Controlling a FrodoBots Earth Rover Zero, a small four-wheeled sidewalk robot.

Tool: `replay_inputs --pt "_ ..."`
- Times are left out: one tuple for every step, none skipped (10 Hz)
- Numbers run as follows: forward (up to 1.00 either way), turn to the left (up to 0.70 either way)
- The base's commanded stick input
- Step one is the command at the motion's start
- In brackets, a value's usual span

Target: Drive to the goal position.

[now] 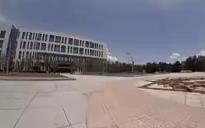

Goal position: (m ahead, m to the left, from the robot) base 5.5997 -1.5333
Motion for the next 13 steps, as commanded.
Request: replay_inputs --pt "0.5 0.01" --pt "0.5 0.01" --pt "0.5 0.01" --pt "0.5 0.01" --pt "0.5 0.01" --pt "0.5 0.01" --pt "0.5 0.01" --pt "0.5 0.01" --pt "0.5 0.01" --pt "0.5 0.01" --pt "0.5 0.01" --pt "0.5 0.01" --pt "0.5 0.01"
